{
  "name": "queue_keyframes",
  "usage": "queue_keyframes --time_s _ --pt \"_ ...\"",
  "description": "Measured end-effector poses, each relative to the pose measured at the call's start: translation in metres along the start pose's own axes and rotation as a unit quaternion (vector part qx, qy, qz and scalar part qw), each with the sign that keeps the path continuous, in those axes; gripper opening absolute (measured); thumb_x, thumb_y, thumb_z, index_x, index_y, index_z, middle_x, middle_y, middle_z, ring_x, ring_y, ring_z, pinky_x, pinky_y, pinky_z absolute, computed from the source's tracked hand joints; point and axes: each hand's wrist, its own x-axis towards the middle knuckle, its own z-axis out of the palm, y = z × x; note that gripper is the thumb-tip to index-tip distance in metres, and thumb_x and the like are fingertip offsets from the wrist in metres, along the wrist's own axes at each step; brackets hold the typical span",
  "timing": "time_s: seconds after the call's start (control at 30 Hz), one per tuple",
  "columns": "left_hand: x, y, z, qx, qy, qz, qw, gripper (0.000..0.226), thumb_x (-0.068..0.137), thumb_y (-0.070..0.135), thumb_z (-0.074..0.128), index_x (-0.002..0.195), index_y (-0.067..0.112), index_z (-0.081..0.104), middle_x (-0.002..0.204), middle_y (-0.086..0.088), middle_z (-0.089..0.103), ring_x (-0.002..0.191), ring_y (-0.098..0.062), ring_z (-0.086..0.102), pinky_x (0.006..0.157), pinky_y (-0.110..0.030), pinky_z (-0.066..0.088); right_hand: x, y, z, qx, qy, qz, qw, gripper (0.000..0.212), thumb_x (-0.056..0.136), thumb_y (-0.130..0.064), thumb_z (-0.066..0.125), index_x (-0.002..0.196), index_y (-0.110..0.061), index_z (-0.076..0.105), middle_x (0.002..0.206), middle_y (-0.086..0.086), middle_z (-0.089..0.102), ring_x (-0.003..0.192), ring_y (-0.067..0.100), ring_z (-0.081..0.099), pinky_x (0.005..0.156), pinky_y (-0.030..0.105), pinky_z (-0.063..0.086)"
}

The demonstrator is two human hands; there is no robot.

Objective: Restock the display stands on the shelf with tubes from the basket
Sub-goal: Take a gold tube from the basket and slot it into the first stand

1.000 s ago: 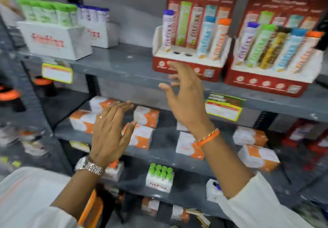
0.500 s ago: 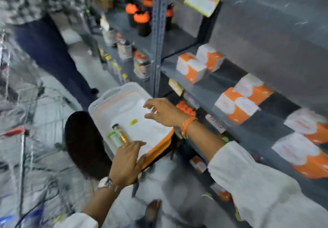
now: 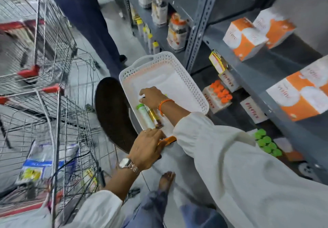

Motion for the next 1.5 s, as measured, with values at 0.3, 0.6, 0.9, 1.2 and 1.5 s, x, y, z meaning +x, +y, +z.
queue_keyframes --time_s 0.3,0.6,0.9,1.2,1.5 --pt "0.004 0.000 0.006 0.012 0.014 -0.009 1.000 0.014 0.087 0.028 0.066 0.101 0.026 0.065 0.097 0.005 0.070 0.087 -0.025 0.062 0.078 -0.037 0.046 0.005 0.004 -0.014 0.015 0.024 0.031 0.999 0.010 0.088 -0.010 0.061 0.086 0.000 0.063 0.090 0.021 0.065 0.090 0.036 0.063 0.085 0.041 0.058" --pt "0.019 0.009 -0.015 0.046 -0.021 -0.023 0.998 0.024 0.092 0.045 0.060 0.113 0.033 0.067 0.106 0.007 0.073 0.102 -0.021 0.067 0.079 -0.035 0.051 -0.063 0.020 -0.109 0.096 0.179 0.015 0.979 0.028 0.091 0.002 0.056 0.114 0.003 0.071 0.120 0.020 0.070 0.112 0.029 0.065 0.098 0.034 0.054" --pt "0.086 0.095 -0.092 -0.016 0.079 0.086 0.993 0.026 0.097 0.046 0.058 0.115 0.030 0.069 0.114 0.013 0.074 0.096 -0.015 0.070 0.083 -0.039 0.055 -0.200 0.045 -0.236 0.116 0.406 0.016 0.906 0.029 0.094 -0.003 0.056 0.122 -0.008 0.063 0.123 0.008 0.068 0.115 0.019 0.063 0.100 0.028 0.049" --pt "0.145 0.266 -0.187 -0.146 0.208 0.286 0.924 0.027 0.092 0.032 0.060 0.112 0.019 0.074 0.107 0.002 0.076 0.098 -0.022 0.070 0.086 -0.036 0.052 -0.387 0.054 -0.332 0.015 0.612 0.056 0.789 0.032 0.091 -0.006 0.061 0.122 -0.009 0.066 0.120 0.007 0.070 0.113 0.021 0.064 0.103 0.037 0.049" --pt "0.190 0.415 -0.204 -0.187 0.308 0.432 0.827 0.031 0.097 0.023 0.062 0.124 0.008 0.066 0.130 -0.009 0.066 0.124 -0.031 0.058 0.108 -0.037 0.037 -0.566 0.032 -0.389 -0.158 0.727 0.153 0.651 0.034 0.091 -0.007 0.053 0.123 -0.013 0.065 0.121 0.007 0.068 0.114 0.022 0.062 0.104 0.037 0.048"
